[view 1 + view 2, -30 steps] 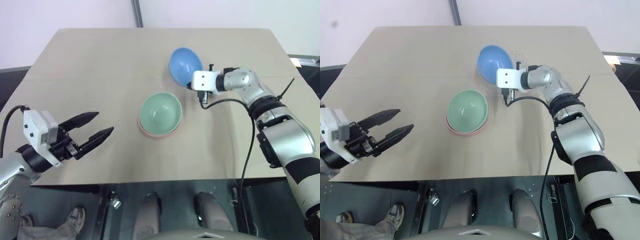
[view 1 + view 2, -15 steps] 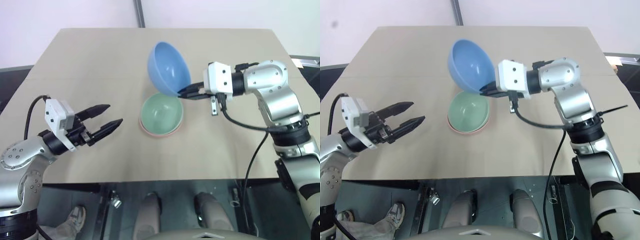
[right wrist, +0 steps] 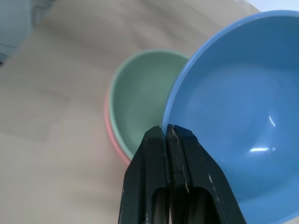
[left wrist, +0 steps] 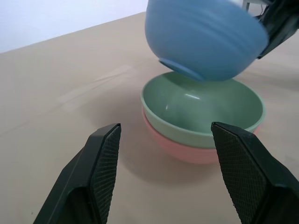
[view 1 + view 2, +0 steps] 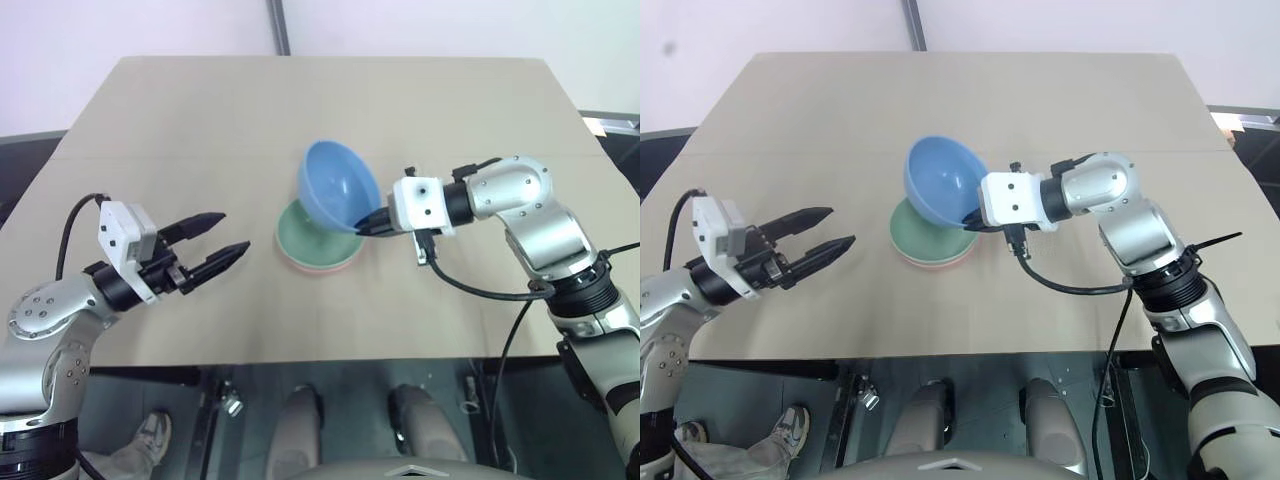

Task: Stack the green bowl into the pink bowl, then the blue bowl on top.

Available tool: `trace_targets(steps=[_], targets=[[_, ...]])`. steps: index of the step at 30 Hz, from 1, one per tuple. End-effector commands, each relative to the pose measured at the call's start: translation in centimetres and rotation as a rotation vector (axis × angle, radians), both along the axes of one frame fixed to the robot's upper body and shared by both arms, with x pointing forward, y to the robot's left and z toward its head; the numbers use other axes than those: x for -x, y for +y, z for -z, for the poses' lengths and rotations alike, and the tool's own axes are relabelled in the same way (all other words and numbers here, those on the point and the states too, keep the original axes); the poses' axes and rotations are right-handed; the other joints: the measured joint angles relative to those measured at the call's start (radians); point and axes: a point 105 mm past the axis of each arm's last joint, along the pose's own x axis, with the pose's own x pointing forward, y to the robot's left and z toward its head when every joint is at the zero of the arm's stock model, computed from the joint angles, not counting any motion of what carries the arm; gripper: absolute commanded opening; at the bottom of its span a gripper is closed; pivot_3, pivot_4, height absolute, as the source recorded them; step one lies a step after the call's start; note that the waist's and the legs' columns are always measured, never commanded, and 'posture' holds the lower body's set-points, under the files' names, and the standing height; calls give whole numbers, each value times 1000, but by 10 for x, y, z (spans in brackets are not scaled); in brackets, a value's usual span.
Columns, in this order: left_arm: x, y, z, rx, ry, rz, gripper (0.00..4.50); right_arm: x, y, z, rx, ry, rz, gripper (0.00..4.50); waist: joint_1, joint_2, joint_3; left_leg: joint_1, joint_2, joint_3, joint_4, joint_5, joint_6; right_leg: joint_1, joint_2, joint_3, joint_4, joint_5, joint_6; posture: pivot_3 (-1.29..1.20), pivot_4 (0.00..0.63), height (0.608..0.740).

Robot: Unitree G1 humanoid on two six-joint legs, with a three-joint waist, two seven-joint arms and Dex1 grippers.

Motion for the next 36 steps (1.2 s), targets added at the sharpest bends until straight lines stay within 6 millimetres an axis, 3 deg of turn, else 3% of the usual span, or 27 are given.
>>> trace_targets(steps=[1,4,6,8,12,17,18,20,21,22,24,26,28,36], targets=[[5,1,-13,-22,-66,-11,3255,15,6,-13,31,-65,-89,116,0,0,0,0,0,0,0,0,0,0,0,0,0,0,0,0,150,740],[7,2,-13,-21,-67,-18,3255,20,8,-10,60,-59,-118,116,0,0,0,0,0,0,0,0,0,0,0,0,0,0,0,0,150,740],[7,1,-12,-17,-66,-17,3255,21,12,-11,51,-53,-129,601,0,0,0,0,0,0,0,0,0,0,0,0,0,0,0,0,150,740],[7,-1,-11,-15,-65,-17,3255,17,15,-14,24,-88,-114,1290,0,0,0,0,0,0,0,0,0,0,0,0,0,0,0,0,150,740],[6,-2,-10,-7,-64,-18,3255,4,17,-25,-46,-160,-46,3227,-1,0,0,0,0,0,0,0,0,0,0,0,1,0,0,0,150,740],[4,-4,-11,6,-70,-25,3255,6,5,-43,-191,-66,34,3227,8,0,0,0,0,0,0,0,0,0,0,0,0,0,0,0,150,740],[6,-5,-10,19,-56,-7,3507,9,0,-44,-207,-17,46,3265,11,0,0,0,0,0,0,0,0,0,0,0,0,0,0,0,150,740],[11,-9,-10,21,-36,28,4190,11,-14,-46,-256,73,108,3823,16,0,0,0,0,0,0,0,0,0,0,0,0,0,0,0,150,740],[13,-9,-9,17,-34,31,4500,12,-26,-41,-256,93,149,4146,17,-1,0,0,0,0,0,0,0,0,0,0,0,0,0,0,150,740],[12,-8,-10,9,-40,19,4500,12,-36,-37,-257,103,195,4462,23,-1,-1,0,0,0,0,0,0,1,0,0,-1,0,0,0,150,740],[7,-2,-10,-20,-59,-46,4500,3,-60,-34,-323,63,362,4462,27,-2,-1,-1,0,-1,0,0,0,1,-1,-1,-3,0,0,0,150,740],[3,3,-14,-74,-85,-104,4500,13,-98,-11,-273,131,510,4462,31,-2,-1,-1,0,-1,0,0,0,1,-1,-1,-3,0,0,0,150,740],[5,5,-17,-67,-101,-112,4500,23,-120,1,-234,164,595,4462,31,-1,-1,-1,-1,0,0,0,0,1,-1,-1,-3,0,0,0,150,740],[22,19,-23,-52,18,-31,4500,51,-153,18,-225,297,680,4462,13,-2,-1,1,1,1,1,0,0,1,1,1,-1,-1,2,0,150,740]])
